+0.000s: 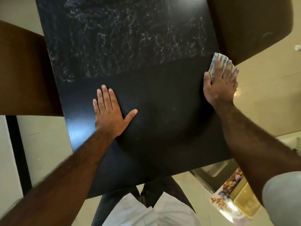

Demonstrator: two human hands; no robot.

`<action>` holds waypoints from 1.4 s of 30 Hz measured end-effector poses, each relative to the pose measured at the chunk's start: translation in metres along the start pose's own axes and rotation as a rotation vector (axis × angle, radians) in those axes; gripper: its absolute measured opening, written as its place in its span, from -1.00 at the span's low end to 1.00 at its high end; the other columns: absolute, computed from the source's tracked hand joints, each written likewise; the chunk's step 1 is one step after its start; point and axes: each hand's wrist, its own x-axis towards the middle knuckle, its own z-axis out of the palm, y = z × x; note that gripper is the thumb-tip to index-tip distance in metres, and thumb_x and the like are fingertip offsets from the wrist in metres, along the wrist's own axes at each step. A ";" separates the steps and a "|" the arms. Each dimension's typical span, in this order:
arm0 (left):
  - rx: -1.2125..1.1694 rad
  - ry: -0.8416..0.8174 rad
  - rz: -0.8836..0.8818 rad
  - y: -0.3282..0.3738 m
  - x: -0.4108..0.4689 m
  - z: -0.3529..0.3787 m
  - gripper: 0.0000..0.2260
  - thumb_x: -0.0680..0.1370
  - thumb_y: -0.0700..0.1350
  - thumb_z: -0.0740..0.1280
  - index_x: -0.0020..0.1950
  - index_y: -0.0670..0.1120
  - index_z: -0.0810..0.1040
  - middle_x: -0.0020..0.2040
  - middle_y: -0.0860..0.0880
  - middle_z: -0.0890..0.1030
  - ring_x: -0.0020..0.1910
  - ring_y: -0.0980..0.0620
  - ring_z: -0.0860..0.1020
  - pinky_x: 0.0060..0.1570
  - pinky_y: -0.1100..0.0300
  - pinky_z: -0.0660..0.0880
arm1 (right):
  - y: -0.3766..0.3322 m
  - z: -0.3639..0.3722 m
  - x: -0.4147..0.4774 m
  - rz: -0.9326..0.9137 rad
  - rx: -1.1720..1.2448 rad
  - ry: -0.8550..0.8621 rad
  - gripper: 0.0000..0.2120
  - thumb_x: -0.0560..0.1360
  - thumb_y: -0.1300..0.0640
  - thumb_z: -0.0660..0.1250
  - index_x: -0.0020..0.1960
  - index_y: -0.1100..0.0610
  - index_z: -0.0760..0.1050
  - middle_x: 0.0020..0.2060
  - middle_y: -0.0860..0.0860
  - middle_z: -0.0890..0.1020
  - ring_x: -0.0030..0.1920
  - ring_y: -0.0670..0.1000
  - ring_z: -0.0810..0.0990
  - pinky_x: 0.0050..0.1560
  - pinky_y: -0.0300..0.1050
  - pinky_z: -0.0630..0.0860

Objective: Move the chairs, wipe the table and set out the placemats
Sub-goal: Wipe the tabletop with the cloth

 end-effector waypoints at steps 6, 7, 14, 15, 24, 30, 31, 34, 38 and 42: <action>-0.011 -0.003 0.001 0.000 0.000 -0.002 0.15 0.53 0.68 -0.15 0.75 -0.20 -0.33 0.75 -0.20 -0.38 0.74 -0.23 -0.33 0.72 -0.30 -0.15 | -0.021 0.009 -0.008 0.059 -0.031 0.106 -0.23 0.70 -0.42 -0.04 0.80 -0.08 -0.01 0.78 0.14 0.06 0.75 0.33 0.03 0.65 0.42 0.20; -0.016 -0.004 0.003 -0.001 0.000 -0.002 0.16 0.52 0.68 -0.16 0.75 -0.20 -0.33 0.74 -0.20 -0.38 0.74 -0.23 -0.33 0.71 -0.30 -0.16 | -0.025 0.011 -0.009 0.065 -0.033 0.105 -0.23 0.70 -0.42 -0.04 0.80 -0.09 -0.02 0.78 0.14 0.04 0.76 0.33 0.02 0.66 0.41 0.16; -0.056 -0.032 0.077 -0.010 0.000 -0.001 0.19 0.52 0.68 -0.08 0.73 -0.23 -0.36 0.73 -0.23 -0.41 0.72 -0.26 -0.37 0.69 -0.28 -0.28 | -0.083 0.026 -0.030 -0.063 -0.065 0.079 -0.23 0.70 -0.40 -0.06 0.80 -0.09 -0.08 0.79 0.15 -0.04 0.76 0.35 -0.06 0.67 0.44 0.10; -0.067 -0.040 0.097 -0.014 0.000 -0.001 0.20 0.52 0.67 -0.05 0.72 -0.24 -0.36 0.72 -0.24 -0.42 0.72 -0.27 -0.38 0.68 -0.27 -0.30 | -0.101 0.031 -0.039 -0.082 -0.071 0.074 -0.23 0.70 -0.39 -0.04 0.80 -0.10 -0.08 0.79 0.15 -0.04 0.76 0.35 -0.05 0.66 0.44 0.11; -0.106 0.004 0.146 -0.074 -0.019 0.006 0.32 0.43 0.73 0.04 0.72 -0.24 -0.37 0.73 -0.23 -0.42 0.73 -0.20 -0.37 0.72 -0.24 -0.21 | -0.275 0.073 -0.117 -0.289 -0.076 0.122 -0.29 0.69 -0.32 0.08 0.78 -0.08 0.16 0.77 0.13 0.14 0.74 0.34 0.08 0.60 0.36 0.24; -0.124 0.030 0.070 -0.119 -0.039 0.013 0.40 0.33 0.79 0.01 0.73 -0.23 -0.36 0.73 -0.24 -0.41 0.74 -0.21 -0.34 0.73 -0.24 -0.12 | -0.359 0.095 -0.162 -0.439 -0.041 0.123 -0.34 0.71 -0.29 0.08 0.76 -0.08 0.24 0.76 0.12 0.19 0.75 0.30 0.11 0.59 0.29 0.25; -0.130 0.035 0.053 -0.124 -0.042 0.014 0.40 0.32 0.80 -0.01 0.73 -0.23 -0.35 0.73 -0.24 -0.40 0.75 -0.21 -0.33 0.73 -0.23 -0.11 | -0.371 0.097 -0.169 -0.469 -0.033 0.109 -0.34 0.72 -0.29 0.06 0.76 -0.09 0.23 0.76 0.11 0.18 0.75 0.29 0.10 0.60 0.29 0.23; -0.157 0.032 0.026 -0.137 -0.051 0.017 0.37 0.30 0.80 -0.13 0.73 -0.21 -0.36 0.73 -0.23 -0.41 0.74 -0.20 -0.35 0.73 -0.20 -0.16 | -0.402 0.101 -0.191 -0.581 -0.014 0.050 -0.34 0.73 -0.29 0.01 0.78 -0.08 0.18 0.77 0.09 0.15 0.76 0.27 0.06 0.63 0.30 0.21; -0.108 -0.043 0.047 -0.150 -0.064 0.023 0.24 0.38 0.73 -0.24 0.73 -0.15 -0.40 0.74 -0.25 -0.36 0.72 -0.23 -0.39 0.72 -0.21 -0.23 | -0.434 0.107 -0.217 -0.696 -0.002 -0.055 -0.32 0.72 -0.29 -0.06 0.78 -0.09 0.15 0.78 0.07 0.11 0.77 0.24 0.00 0.65 0.32 0.18; -0.111 -0.109 0.060 -0.161 -0.073 0.027 0.24 0.29 0.71 -0.46 0.74 -0.12 -0.39 0.75 -0.23 -0.33 0.73 -0.23 -0.36 0.72 -0.23 -0.20 | -0.437 0.107 -0.230 -0.804 -0.007 -0.122 -0.36 0.74 -0.25 -0.07 0.79 -0.11 0.12 0.79 0.04 0.07 0.78 0.24 -0.04 0.68 0.29 0.14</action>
